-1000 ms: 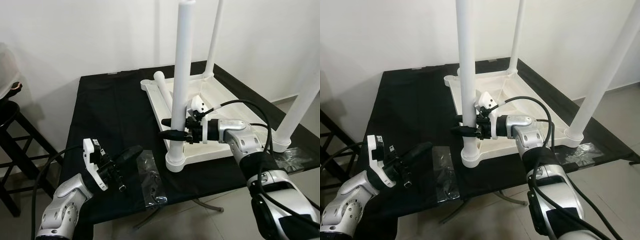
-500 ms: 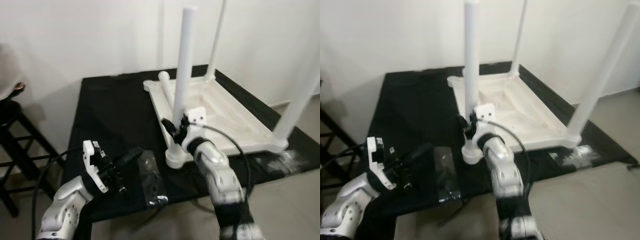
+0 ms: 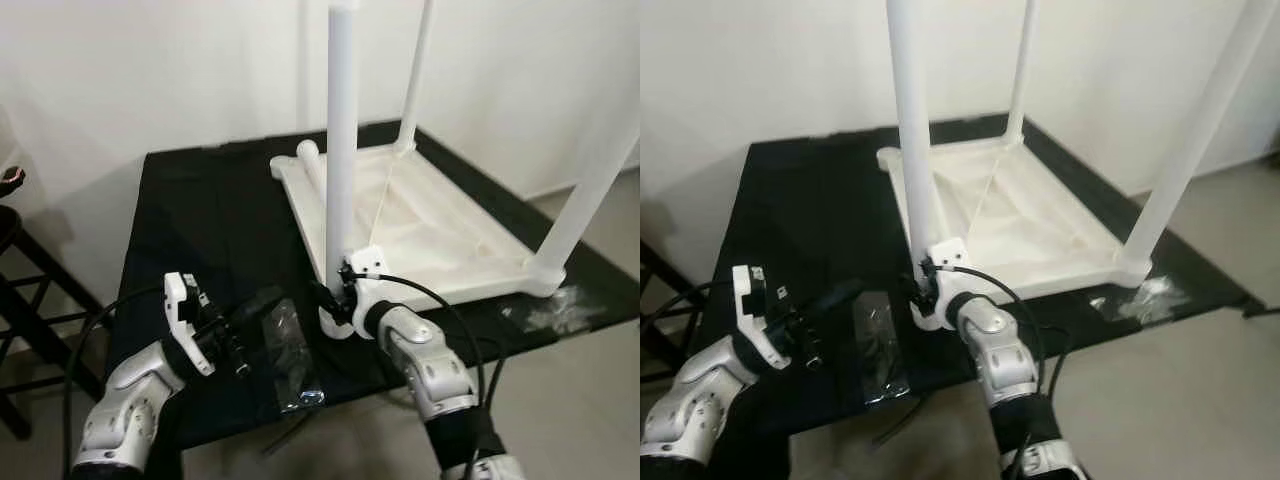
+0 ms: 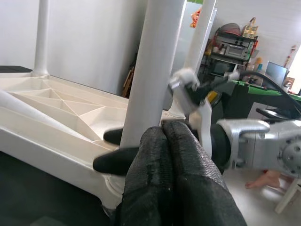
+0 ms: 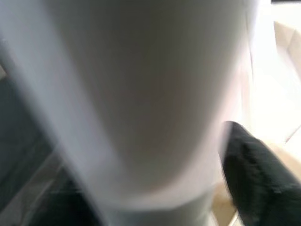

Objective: Building children table

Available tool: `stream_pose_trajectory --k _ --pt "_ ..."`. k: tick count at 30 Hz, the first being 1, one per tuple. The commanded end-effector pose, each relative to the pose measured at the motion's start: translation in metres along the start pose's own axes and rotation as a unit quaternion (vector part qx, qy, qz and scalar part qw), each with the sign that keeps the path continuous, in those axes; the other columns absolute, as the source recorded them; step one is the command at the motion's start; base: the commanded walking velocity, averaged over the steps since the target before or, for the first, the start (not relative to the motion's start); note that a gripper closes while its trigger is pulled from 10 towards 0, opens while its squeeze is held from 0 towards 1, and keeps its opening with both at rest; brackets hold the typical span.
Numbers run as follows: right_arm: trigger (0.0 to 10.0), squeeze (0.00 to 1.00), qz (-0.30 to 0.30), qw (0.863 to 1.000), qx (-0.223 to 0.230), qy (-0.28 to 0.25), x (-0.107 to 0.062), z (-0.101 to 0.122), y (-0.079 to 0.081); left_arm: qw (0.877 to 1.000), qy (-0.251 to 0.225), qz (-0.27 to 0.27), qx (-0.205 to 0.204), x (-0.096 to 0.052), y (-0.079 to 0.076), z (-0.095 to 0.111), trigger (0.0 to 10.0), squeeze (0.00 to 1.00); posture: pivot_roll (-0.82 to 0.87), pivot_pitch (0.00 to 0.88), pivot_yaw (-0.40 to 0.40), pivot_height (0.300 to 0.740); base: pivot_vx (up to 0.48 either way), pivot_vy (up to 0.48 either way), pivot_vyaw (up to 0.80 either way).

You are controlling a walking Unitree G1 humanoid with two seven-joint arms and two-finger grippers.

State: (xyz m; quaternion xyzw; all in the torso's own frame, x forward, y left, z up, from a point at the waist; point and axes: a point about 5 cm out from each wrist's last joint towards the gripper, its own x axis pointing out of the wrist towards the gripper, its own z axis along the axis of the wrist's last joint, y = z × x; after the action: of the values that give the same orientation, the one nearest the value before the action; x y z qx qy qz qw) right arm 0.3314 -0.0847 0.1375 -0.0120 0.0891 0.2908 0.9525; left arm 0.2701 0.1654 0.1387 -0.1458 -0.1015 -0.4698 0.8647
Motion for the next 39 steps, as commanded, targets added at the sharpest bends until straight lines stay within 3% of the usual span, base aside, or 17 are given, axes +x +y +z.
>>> stream_pose_trajectory --k 1,2,3,4,7,8,11,14,15,16,17,18,24,36,37,38,39 --pt "10.0 0.91 0.137 0.99 -0.019 -0.024 -0.004 0.03 0.013 1.0 0.001 0.001 0.002 0.001 0.001 -0.001 10.0 0.0 -0.05 0.0 0.002 0.74 0.0 0.0 0.0" --pt "10.0 0.91 0.137 0.99 -0.019 -0.024 -0.004 0.03 0.013 1.0 0.001 0.001 0.002 0.001 0.001 -0.001 10.0 0.0 -0.05 0.0 0.002 0.74 0.0 0.0 0.0" --pt "10.0 0.0 0.186 0.981 -0.05 -0.025 -0.008 0.037 0.015 1.0 0.0 0.001 0.002 0.001 0.001 -0.001 10.0 0.0 -0.05 0.0 0.0 0.74 0.0 0.0 0.0" --pt "10.0 0.0 0.213 0.974 -0.072 -0.024 -0.011 0.04 0.015 1.0 0.0 0.001 0.002 0.001 0.001 -0.001 10.0 0.0 -0.05 0.0 0.0 0.74 0.0 0.0 0.0" --pt "10.0 0.0 0.245 0.963 -0.116 -0.009 -0.01 0.048 -0.003 1.0 -0.001 0.001 0.002 0.001 0.0 -0.002 10.0 0.0 -0.04 0.0 -0.002 0.74 0.0 0.0 0.0" --pt "10.0 0.0 0.245 0.963 -0.116 -0.009 -0.01 0.048 -0.003 1.0 -0.001 0.001 0.002 0.001 0.0 -0.002 10.0 0.0 -0.04 0.0 -0.002 0.74 0.0 0.0 0.0" --pt "10.0 0.0 0.244 0.961 -0.131 0.004 -0.005 0.054 -0.025 1.0 -0.001 0.001 0.003 0.001 0.0 -0.002 10.0 0.0 -0.04 0.0 0.0 0.74 0.0 0.0 0.0" --pt "10.0 0.0 0.244 0.961 -0.128 0.001 -0.002 0.058 -0.032 1.0 -0.001 0.001 0.002 0.001 -0.001 -0.002 10.0 0.0 -0.04 0.0 0.001 0.74 0.0 0.0 0.0" --pt "8.1 0.0 0.247 0.961 -0.126 0.001 -0.001 0.062 -0.038 1.0 -0.001 0.001 0.002 0.001 -0.001 -0.002 10.0 0.0 -0.04 0.0 0.002 0.74 0.0 0.0 0.0" --pt "8.1 0.0 0.25 0.96 -0.124 0.002 0.0 0.065 -0.042 1.0 -0.001 0.001 0.002 0.001 -0.001 -0.002 10.0 0.0 -0.04 0.0 0.002 0.74 0.0 0.0 0.0" --pt "1.3 0.0 0.249 0.961 -0.122 0.003 0.0 0.067 -0.046 1.0 -0.001 0.0 0.003 0.001 -0.002 -0.002 10.0 0.0 -0.03 0.0 0.001 0.74 0.0 0.0 0.0" --pt "0.0 0.0 0.258 0.958 -0.123 0.006 0.0 0.068 -0.048 1.0 0.0 0.0 0.003 0.001 -0.002 -0.002 10.0 0.0 -0.03 0.0 0.001 0.74 0.0 0.0 0.0" --pt "0.0 0.0 0.278 0.952 -0.126 0.014 -0.001 0.07 -0.053 1.0 0.0 0.001 0.003 0.0 -0.003 -0.002 10.0 0.0 -0.03 0.0 0.001 0.74 0.0 0.0 0.0" --pt "0.0 0.0 0.252 0.957 -0.137 0.038 -0.006 0.052 -0.059 1.0 0.0 0.001 0.002 0.0 -0.003 -0.002 10.0 0.0 -0.04 0.0 0.003 0.74 0.0 0.0 0.0" --pt "0.0 0.0 0.241 0.96 -0.137 0.042 -0.007 0.048 -0.06 1.0 -0.001 0.001 0.002 0.0 -0.003 -0.001 10.0 0.0 -0.04 0.0 0.003 0.74 0.0 0.0 0.0" --pt "0.0 0.0 0.121 0.987 -0.104 0.019 -0.003 0.037 -0.058 1.0 -0.001 0.001 0.003 -0.001 -0.003 -0.001 10.0 0.0 -0.03 0.0 -0.02 0.74 0.0 0.0 0.0" --pt "0.0 0.0 0.121 0.987 -0.104 0.019 -0.003 0.037 -0.058 1.0 -0.001 0.001 0.003 -0.001 -0.003 -0.001 10.0 0.0 -0.03 0.0 -0.02 0.74 0.0 0.0 0.0"
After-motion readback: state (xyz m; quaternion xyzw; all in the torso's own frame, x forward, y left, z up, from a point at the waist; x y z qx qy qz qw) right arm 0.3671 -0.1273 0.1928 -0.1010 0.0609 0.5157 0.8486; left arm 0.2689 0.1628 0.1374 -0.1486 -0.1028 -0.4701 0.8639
